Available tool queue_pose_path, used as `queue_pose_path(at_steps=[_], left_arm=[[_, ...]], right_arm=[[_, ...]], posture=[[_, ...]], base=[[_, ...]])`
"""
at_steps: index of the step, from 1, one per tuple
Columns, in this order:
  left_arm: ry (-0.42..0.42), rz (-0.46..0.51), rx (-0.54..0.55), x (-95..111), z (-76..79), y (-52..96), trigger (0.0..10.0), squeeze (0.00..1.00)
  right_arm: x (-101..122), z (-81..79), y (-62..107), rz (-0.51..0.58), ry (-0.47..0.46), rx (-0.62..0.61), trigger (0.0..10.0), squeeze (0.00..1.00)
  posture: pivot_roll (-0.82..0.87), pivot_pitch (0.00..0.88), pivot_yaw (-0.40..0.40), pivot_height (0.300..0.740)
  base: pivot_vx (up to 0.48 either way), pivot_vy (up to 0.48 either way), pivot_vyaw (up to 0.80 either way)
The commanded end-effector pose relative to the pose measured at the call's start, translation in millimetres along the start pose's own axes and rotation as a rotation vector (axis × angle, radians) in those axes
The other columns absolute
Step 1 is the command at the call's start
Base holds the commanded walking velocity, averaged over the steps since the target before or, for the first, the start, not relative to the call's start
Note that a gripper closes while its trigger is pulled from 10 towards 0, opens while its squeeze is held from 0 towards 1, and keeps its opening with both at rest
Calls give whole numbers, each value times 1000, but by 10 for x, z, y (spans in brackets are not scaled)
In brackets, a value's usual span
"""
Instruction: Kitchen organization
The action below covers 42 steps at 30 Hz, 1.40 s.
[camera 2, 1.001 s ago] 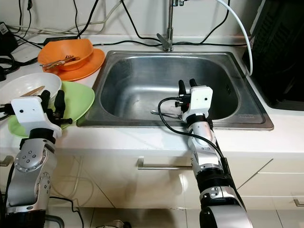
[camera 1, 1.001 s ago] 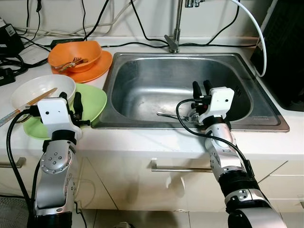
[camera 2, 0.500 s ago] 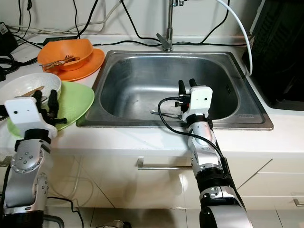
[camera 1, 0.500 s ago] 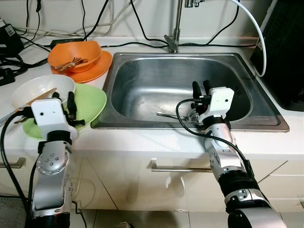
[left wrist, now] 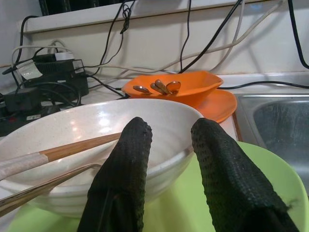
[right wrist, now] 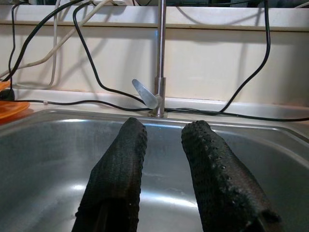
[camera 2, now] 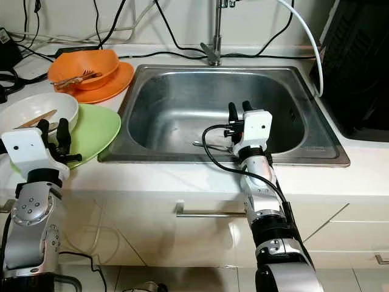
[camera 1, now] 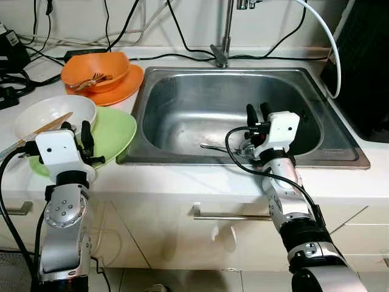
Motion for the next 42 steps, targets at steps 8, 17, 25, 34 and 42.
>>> queue_pose_path(at_steps=[8, 17, 25, 34, 42], left_arm=[[15, -50, -28, -84, 80, -47, 10000, 0], [35, -50, -82, -70, 232, -105, 10000, 0], [59, -48, -139, -54, 382, -153, 10000, 0], [-63, 107, -303, 312, 768, -239, 10000, 0], [-226, 257, -381, 660, 883, -291, 10000, 0]], right_arm=[[-149, -8, 66, -61, -12, 1, 10000, 0], [-154, 8, 75, -62, -11, -7, 10000, 0], [-162, 22, 87, -64, -9, -14, 10000, 0], [-170, -6, 73, -71, -15, -11, 10000, 0], [-168, -22, 64, -71, -20, -9, 10000, 0]], posture=[[192, 42, 63, 740], [188, 41, 67, 740], [181, 42, 74, 740], [193, 38, 66, 740], [198, 36, 66, 740]], base=[[0, 0, 0], [0, 0, 0], [0, 0, 0], [0, 0, 0], [0, 0, 0]])
Point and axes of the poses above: a point about 5 cm out from each wrist's last joint towards the gripper, its own y axis pointing back from the gripper into the wrist, its own x axis along the axis of the wrist's last joint, z = x × y, the point moved 4 cm from there along -y, pointing out of the wrist towards the gripper, and after that the axes turned 11 degrees about y, right-handed, at the moved point
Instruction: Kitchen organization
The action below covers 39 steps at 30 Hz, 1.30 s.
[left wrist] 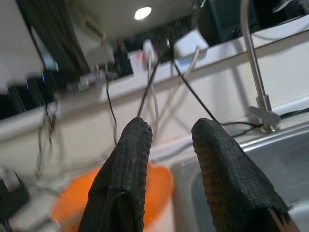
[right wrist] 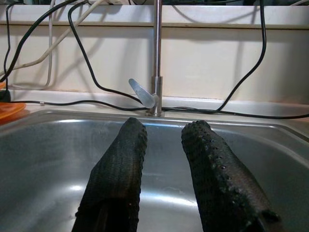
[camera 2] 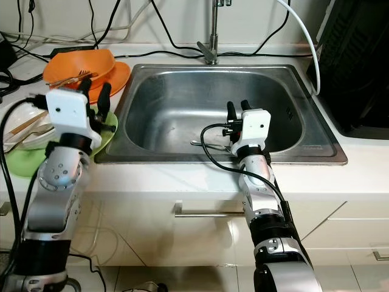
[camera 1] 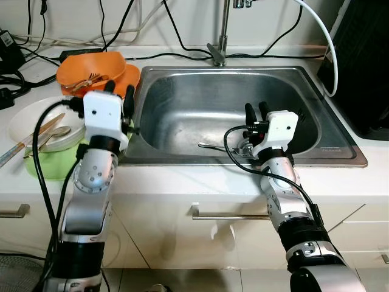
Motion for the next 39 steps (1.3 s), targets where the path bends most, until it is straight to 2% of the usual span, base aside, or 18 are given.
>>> queue_pose_path(at_steps=[1, 4, 5, 9, 10, 13, 14, 16, 19, 24, 26, 36, 39], left_arm=[[-38, 35, -41, 97, 44, -30, 10000, 0], [-83, 51, -98, 155, 24, -52, 10000, 0], [-141, 56, -122, 171, -20, -61, 10000, 0], [-257, 64, -153, 214, -133, -76, 10000, 0], [-339, 64, -167, 244, -222, -74, 10000, 0], [-368, 63, -171, 257, -259, -72, 10000, 0], [-403, 68, -162, 297, -326, -46, 10000, 0], [-414, 69, -155, 314, -359, -32, 10000, 0], [-445, 56, -127, 334, -511, 83, 10000, 0], [-452, 45, -97, 324, -595, 138, 10000, 0], [-451, 50, -72, 337, -638, 203, 10000, 0], [-479, 79, -3, 410, -683, 419, 10000, 0], [-501, 73, 39, 336, -661, 578, 10000, 0]], right_arm=[[-179, 6, 84, -71, -12, -7, 10000, 0], [-184, -6, 85, -72, -14, -4, 10000, 0], [-185, -14, 83, -72, -15, -2, 10000, 0], [-179, -31, 72, -71, -19, 0, 10000, 0], [-175, -52, 65, -70, -23, 3, 10000, 0], [-175, -62, 63, -69, -25, 5, 10000, 0], [-175, -83, 61, -69, -29, 9, 10000, 0], [-175, -92, 60, -69, -31, 11, 10000, 0], [-178, -118, 54, -70, -36, 18, 10000, 0], [-182, -133, 53, -70, -37, 24, 10000, 0], [-179, -143, 47, -70, -38, 28, 10000, 0], [-186, -165, 48, -68, -45, 35, 10000, 0], [-193, -183, 47, -71, -49, 41, 10000, 0]], posture=[[198, 36, 66, 740], [202, 34, 66, 740], [208, 32, 68, 740], [215, 27, 68, 740], [222, 24, 69, 740], [226, 22, 70, 740], [236, 16, 73, 740], [236, 16, 73, 740], [246, 11, 70, 740], [253, 8, 69, 740], [257, 10, 70, 740], [278, 22, 64, 740], [286, 32, 58, 740]], base=[[0, 0, 0], [0, 0, 0], [0, 0, 0], [0, 0, 0], [0, 0, 0], [0, 0, 0], [0, 0, 0], [0, 0, 0], [0, 0, 0], [0, 0, 0], [0, 0, 0], [0, 0, 0], [0, 0, 0]])
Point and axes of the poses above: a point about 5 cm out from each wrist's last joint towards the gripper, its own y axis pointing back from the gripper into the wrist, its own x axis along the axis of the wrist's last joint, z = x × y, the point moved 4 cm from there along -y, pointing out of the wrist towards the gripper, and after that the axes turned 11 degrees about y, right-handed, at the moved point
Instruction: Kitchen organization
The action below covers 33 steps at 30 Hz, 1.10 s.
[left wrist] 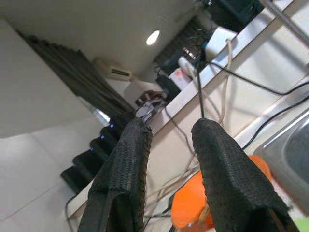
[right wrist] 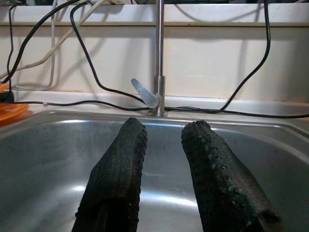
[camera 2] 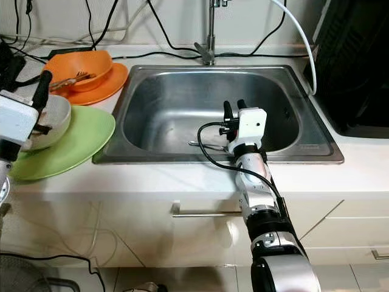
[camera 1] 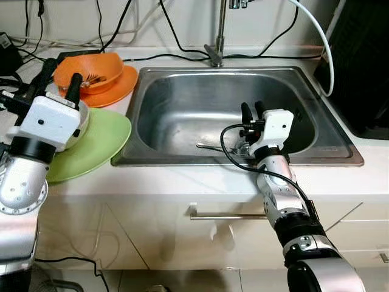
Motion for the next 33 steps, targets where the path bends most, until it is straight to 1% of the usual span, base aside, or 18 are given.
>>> queue_pose_path(at_steps=[1, 2, 3, 5, 6, 7, 8, 9, 12, 13, 16, 23, 27, 33], left_arm=[[-22, 7, 22, 15, -16, 39, 10000, 0], [-19, -6, 38, -28, 2, 95, 10000, 0], [-19, -6, 38, -28, 2, 95, 10000, 0], [-13, -34, 99, -109, 9, 215, 10000, 0], [-13, -34, 99, -109, 9, 215, 10000, 0], [-21, -48, 139, -147, 10, 285, 10000, 0], [-26, -69, 192, -203, 40, 397, 10000, 0], [-26, -69, 192, -203, 40, 397, 10000, 0], [-15, -100, 220, -272, 114, 521, 10000, 0], [-15, -100, 220, -272, 114, 521, 10000, 0], [-23, -130, 246, -334, 133, 627, 10000, 0], [-36, -147, 253, -375, 177, 728, 10000, 0], [-31, -169, 313, -409, 137, 818, 10000, 0], [-15, -175, 348, -405, 118, 873, 10000, 0]], right_arm=[[-181, -50, 93, -70, -27, 5, 10000, 0], [-182, -57, 92, -71, -29, 7, 10000, 0], [-182, -57, 92, -71, -29, 7, 10000, 0], [-187, -65, 94, -72, -31, 9, 10000, 0], [-187, -65, 94, -72, -31, 9, 10000, 0], [-188, -65, 94, -72, -33, 8, 10000, 0], [-190, -61, 95, -72, -35, 6, 10000, 0], [-190, -61, 95, -72, -35, 6, 10000, 0], [-196, -49, 100, -73, -35, 3, 10000, 0], [-196, -49, 100, -73, -35, 3, 10000, 0], [-204, -37, 103, -76, -33, 2, 10000, 0], [-207, -22, 99, -77, -34, 0, 10000, 0], [-205, -25, 95, -76, -38, 1, 10000, 0], [-204, -13, 95, -74, -40, -2, 10000, 0]], posture=[[286, 32, 58, 740], [288, 33, 56, 740], [288, 33, 56, 740], [289, 38, 56, 740], [289, 38, 56, 740], [288, 39, 57, 740], [285, 45, 56, 740], [285, 45, 56, 740], [283, 49, 53, 740], [283, 49, 53, 740], [283, 52, 50, 740], [285, 55, 48, 740], [286, 58, 43, 740], [284, 65, 41, 740]], base=[[0, 0, 0], [0, 0, 0], [0, 0, 0], [0, 0, 0], [0, 0, 0], [0, 0, 0], [0, 0, 0], [0, 0, 0], [0, 0, 0], [0, 0, 0], [0, 0, 0], [0, 0, 0], [0, 0, 0], [0, 0, 0]])
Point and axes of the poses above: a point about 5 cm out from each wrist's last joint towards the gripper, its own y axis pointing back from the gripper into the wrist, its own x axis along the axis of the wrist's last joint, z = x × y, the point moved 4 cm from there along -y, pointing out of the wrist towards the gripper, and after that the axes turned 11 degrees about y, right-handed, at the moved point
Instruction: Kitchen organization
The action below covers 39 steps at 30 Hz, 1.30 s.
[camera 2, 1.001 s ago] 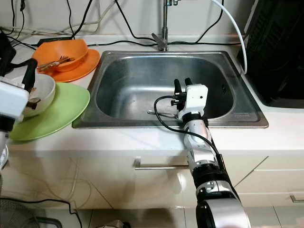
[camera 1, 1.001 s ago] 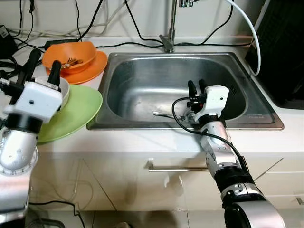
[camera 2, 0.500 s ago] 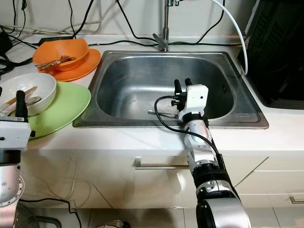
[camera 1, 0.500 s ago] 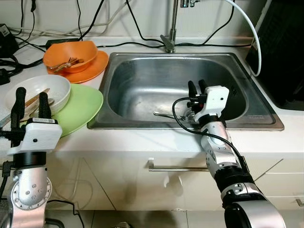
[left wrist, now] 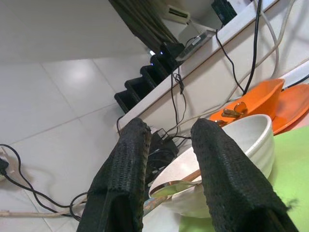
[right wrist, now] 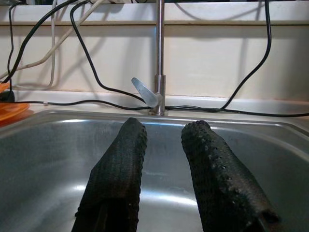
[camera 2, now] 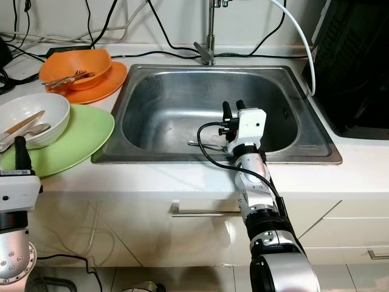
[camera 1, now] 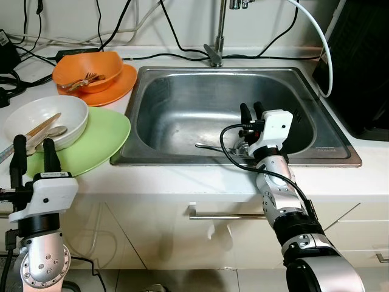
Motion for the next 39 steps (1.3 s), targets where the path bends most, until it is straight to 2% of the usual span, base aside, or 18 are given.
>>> queue_pose_path(at_steps=[1, 12, 24, 31, 39], left_arm=[[7, -2, 31, -3, -46, 19, 10000, 0], [5, -27, 57, -38, -82, 48, 10000, 0], [7, -37, 87, -64, -127, 0, 10000, 0], [34, -95, 106, -173, -142, -45, 10000, 0], [41, -122, 85, -224, -86, -65, 10000, 0]], right_arm=[[-193, -33, 97, -77, -29, 2, 10000, 0], [-195, -35, 105, -76, -34, 4, 10000, 0], [-198, -31, 108, -77, -33, 4, 10000, 0], [-200, -44, 108, -78, -34, 7, 10000, 0], [-197, -35, 107, -76, -32, 2, 10000, 0]], posture=[[284, 65, 41, 740], [289, 73, 36, 740], [287, 74, 34, 740], [286, 73, 34, 740], [284, 71, 35, 740]], base=[[0, 0, 0], [0, 0, 0], [0, 0, 0], [0, 0, 0], [0, 0, 0]])
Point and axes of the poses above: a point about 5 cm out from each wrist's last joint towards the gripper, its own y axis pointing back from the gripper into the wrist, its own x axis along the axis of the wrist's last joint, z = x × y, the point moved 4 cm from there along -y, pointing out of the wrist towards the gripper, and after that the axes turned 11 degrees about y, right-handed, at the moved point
